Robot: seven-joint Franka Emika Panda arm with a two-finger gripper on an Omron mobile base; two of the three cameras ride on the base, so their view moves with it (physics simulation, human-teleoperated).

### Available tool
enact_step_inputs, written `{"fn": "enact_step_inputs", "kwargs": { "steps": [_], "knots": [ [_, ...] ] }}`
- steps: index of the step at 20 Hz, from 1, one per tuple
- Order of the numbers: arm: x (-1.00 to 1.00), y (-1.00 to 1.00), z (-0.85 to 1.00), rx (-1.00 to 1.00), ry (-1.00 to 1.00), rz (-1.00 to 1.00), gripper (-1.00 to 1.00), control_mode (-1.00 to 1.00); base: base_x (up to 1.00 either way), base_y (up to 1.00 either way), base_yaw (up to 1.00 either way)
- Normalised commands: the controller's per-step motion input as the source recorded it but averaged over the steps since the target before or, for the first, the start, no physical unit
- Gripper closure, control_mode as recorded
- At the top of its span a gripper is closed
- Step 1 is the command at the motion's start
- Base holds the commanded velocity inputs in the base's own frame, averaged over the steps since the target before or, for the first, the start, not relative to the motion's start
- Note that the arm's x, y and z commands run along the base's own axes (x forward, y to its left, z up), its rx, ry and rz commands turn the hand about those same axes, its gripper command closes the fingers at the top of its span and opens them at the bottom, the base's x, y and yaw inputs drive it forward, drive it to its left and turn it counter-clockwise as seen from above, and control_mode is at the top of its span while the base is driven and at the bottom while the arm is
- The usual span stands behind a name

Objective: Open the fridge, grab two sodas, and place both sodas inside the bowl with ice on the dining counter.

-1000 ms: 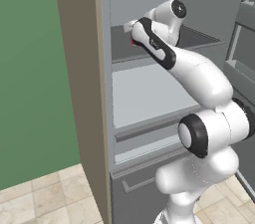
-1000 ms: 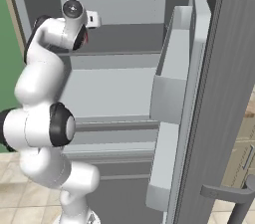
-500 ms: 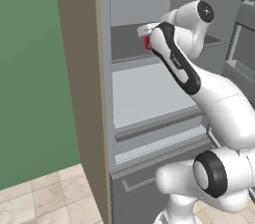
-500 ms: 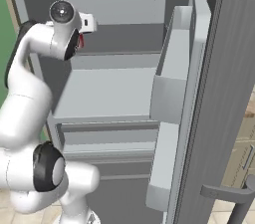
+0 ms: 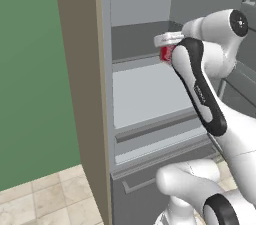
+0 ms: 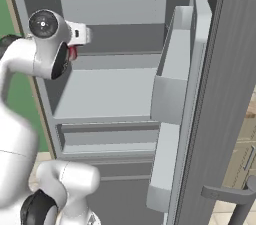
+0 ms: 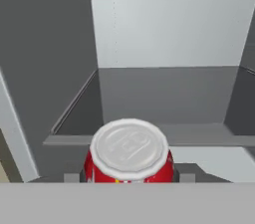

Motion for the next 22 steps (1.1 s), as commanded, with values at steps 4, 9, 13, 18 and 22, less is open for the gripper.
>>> {"fn": "enact_step_inputs", "kwargs": {
  "steps": [4, 9, 13, 18, 22],
  "knots": [
    [-1.00, -0.15, 0.07, 0.00, 0.00, -0.05, 1.00, -1.00, 0.00, 0.00, 0.00],
    [-1.00, -0.19, 0.03, 0.00, 0.01, -0.04, 1.00, -1.00, 0.00, 0.00, 0.00],
    [-0.90, -0.02, -0.10, 0.00, 0.04, -0.06, 1.00, -1.00, 0.00, 0.00, 0.00],
    [-0.71, 0.00, -0.53, 0.00, 0.13, -0.05, 1.00, -1.00, 0.00, 0.00, 0.00],
    [-0.51, 0.00, -0.68, 0.00, 0.27, -0.01, 1.00, -1.00, 0.00, 0.00, 0.00]
  ]
}}
